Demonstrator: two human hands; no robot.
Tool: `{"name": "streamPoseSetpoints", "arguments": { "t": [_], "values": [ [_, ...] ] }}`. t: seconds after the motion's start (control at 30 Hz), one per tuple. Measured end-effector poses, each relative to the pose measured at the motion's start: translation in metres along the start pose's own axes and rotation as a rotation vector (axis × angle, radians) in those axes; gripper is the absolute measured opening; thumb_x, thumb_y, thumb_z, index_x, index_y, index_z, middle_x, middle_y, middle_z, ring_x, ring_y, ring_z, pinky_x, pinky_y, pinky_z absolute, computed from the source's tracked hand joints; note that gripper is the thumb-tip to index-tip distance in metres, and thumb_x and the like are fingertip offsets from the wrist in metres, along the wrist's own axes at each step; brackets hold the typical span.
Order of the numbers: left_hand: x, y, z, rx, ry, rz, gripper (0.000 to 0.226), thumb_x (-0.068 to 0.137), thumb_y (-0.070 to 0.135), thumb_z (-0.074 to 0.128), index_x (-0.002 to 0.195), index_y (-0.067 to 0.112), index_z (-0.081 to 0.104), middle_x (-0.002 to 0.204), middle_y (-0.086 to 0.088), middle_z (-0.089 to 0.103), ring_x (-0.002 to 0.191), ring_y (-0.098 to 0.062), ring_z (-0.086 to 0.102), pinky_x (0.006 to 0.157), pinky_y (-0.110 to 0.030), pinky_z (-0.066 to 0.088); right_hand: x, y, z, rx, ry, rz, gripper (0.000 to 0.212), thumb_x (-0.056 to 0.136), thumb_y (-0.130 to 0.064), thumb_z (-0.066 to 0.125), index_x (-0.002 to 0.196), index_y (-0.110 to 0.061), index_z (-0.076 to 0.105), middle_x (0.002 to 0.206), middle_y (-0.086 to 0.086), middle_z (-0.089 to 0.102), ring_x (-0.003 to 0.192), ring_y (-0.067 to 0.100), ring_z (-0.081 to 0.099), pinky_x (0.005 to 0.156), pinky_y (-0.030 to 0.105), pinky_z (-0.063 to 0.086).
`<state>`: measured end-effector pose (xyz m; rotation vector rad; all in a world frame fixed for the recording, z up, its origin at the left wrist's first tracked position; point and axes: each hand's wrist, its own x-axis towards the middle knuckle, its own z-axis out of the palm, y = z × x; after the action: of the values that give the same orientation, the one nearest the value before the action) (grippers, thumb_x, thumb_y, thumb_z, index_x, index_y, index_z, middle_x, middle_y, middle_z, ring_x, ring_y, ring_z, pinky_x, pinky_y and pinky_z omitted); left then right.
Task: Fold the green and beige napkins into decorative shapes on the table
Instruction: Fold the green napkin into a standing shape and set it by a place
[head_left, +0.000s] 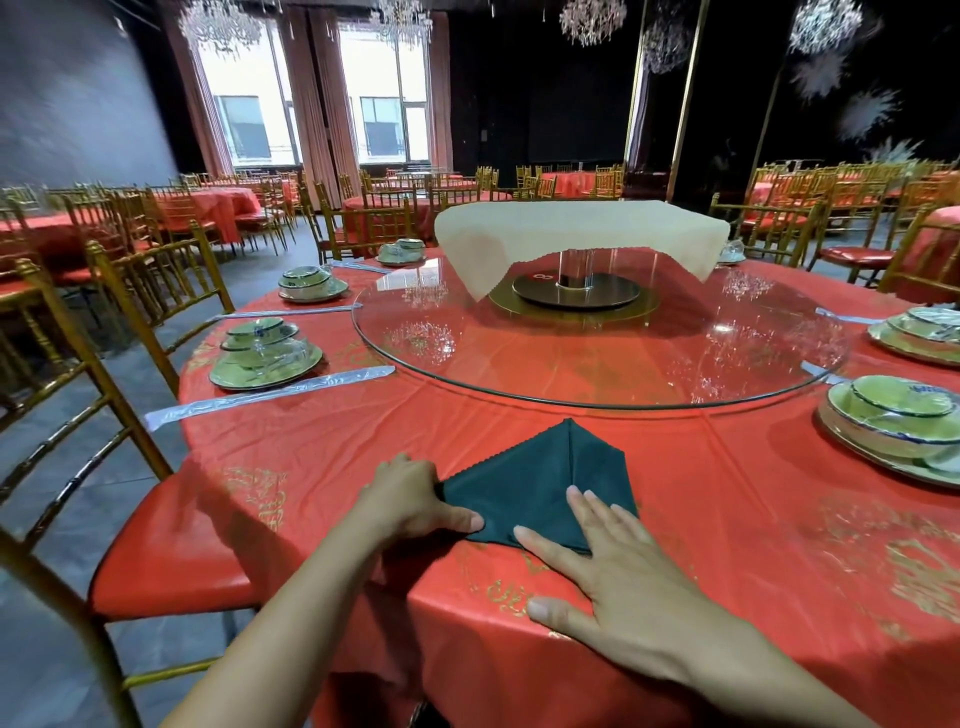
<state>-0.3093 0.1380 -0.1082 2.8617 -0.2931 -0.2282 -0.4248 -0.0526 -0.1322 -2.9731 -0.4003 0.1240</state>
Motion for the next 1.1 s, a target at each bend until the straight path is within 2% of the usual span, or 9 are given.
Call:
{"name": "streamPoseSetpoints", "arguments": {
  "t": [0.1, 0.23, 0.37, 0.47, 0.57, 0.77, 0.9, 1.0, 1.1],
  "values": [
    [0.000, -0.006, -0.005, -0.312, -0.014, 0.025, 0.046, 0.065, 0.041, 0.081, 0.077, 0.015, 0.045, 0.082, -0.005, 0.053, 0.077, -0.023, 0.052, 0.063, -0.030, 0.034, 0.001, 0.000, 0.000, -0.015, -0.001, 0.001, 0.075, 0.061, -0.083, 0.000, 0.133, -0.064, -0.004, 0.153, 0.009, -0.025, 0.139, 0.014, -0.027, 0.111, 0.028, -0.017],
    [-0.008, -0.016, 0.000, -1.225, 0.034, -0.070, 0.050, 0.051, 0.017, 0.084, 0.083, 0.010, 0.047, 0.064, -0.007, 0.049, 0.046, -0.016, 0.046, 0.042, -0.022, 0.040, 0.001, 0.001, 0.004, -0.011, 0.028, 0.001, 0.071, 0.061, -0.083, -0.002, 0.130, -0.066, -0.005, 0.153, 0.009, -0.025, 0.139, 0.015, -0.028, 0.110, 0.026, -0.021],
    [-0.031, -0.015, 0.022, -1.644, -0.110, -0.004, 0.042, 0.058, 0.003, 0.081, 0.094, -0.007, 0.060, 0.079, -0.020, 0.065, 0.062, -0.023, 0.064, 0.063, -0.031, 0.058, 0.001, 0.001, 0.005, -0.006, 0.039, -0.002, 0.072, 0.061, -0.083, -0.003, 0.131, -0.065, -0.004, 0.153, 0.009, -0.026, 0.138, 0.014, -0.029, 0.105, 0.026, -0.024],
    [-0.042, -0.001, 0.034, -1.677, -0.019, 0.042, 0.033, 0.070, -0.001, 0.066, 0.102, -0.005, 0.063, 0.099, -0.019, 0.069, 0.085, -0.027, 0.066, 0.078, -0.035, 0.056, 0.002, 0.001, 0.006, -0.011, 0.044, -0.003, 0.073, 0.061, -0.083, -0.003, 0.131, -0.065, -0.004, 0.153, 0.009, -0.025, 0.138, 0.014, -0.029, 0.105, 0.026, -0.024],
    [-0.042, 0.018, 0.044, -1.559, 0.164, 0.045, 0.016, 0.084, -0.006, 0.058, 0.094, 0.005, 0.064, 0.089, -0.007, 0.072, 0.078, -0.015, 0.067, 0.070, -0.023, 0.055, 0.002, 0.001, 0.005, -0.011, 0.036, 0.002, 0.072, 0.062, -0.083, -0.002, 0.132, -0.064, -0.003, 0.153, 0.010, -0.024, 0.140, 0.017, -0.027, 0.111, 0.027, -0.021],
    [-0.043, 0.050, 0.063, -1.194, 0.439, 0.187, 0.025, 0.088, -0.005, 0.052, 0.100, 0.015, 0.060, 0.094, 0.006, 0.068, 0.085, -0.004, 0.062, 0.082, -0.026, 0.047, 0.004, 0.003, 0.007, -0.014, 0.039, 0.006, 0.080, 0.060, -0.085, -0.007, 0.136, -0.060, -0.001, 0.153, 0.011, -0.023, 0.137, 0.015, -0.030, 0.112, 0.030, -0.019],
    [-0.039, 0.050, 0.067, -0.949, 0.494, 0.247, 0.037, 0.080, -0.002, 0.060, 0.107, 0.023, 0.055, 0.099, 0.022, 0.061, 0.092, 0.008, 0.058, 0.082, -0.007, 0.042, 0.004, 0.005, 0.009, -0.010, 0.040, 0.002, 0.086, 0.057, -0.086, -0.009, 0.138, -0.058, 0.001, 0.153, 0.012, -0.023, 0.138, 0.018, -0.029, 0.107, 0.029, -0.021],
    [-0.035, 0.043, 0.058, -1.367, 0.412, 0.024, 0.022, 0.085, -0.004, 0.053, 0.092, 0.014, 0.062, 0.089, 0.003, 0.069, 0.084, -0.014, 0.067, 0.073, -0.018, 0.051, 0.005, 0.003, 0.009, 0.020, 0.062, -0.004, 0.073, 0.059, -0.086, -0.005, 0.130, -0.066, -0.003, 0.154, 0.011, -0.022, 0.140, 0.018, -0.026, 0.105, 0.027, -0.023],
    [-0.030, 0.045, 0.048, -1.847, 0.267, -0.184, 0.028, 0.089, -0.014, 0.039, 0.082, 0.004, 0.060, 0.065, -0.004, 0.069, 0.055, -0.011, 0.066, 0.052, -0.017, 0.053, 0.004, 0.004, 0.009, 0.005, 0.058, -0.016, 0.073, 0.062, -0.084, -0.001, 0.132, -0.065, -0.002, 0.153, 0.009, -0.023, 0.139, 0.016, -0.028, 0.105, 0.027, -0.024]
  ]
}}
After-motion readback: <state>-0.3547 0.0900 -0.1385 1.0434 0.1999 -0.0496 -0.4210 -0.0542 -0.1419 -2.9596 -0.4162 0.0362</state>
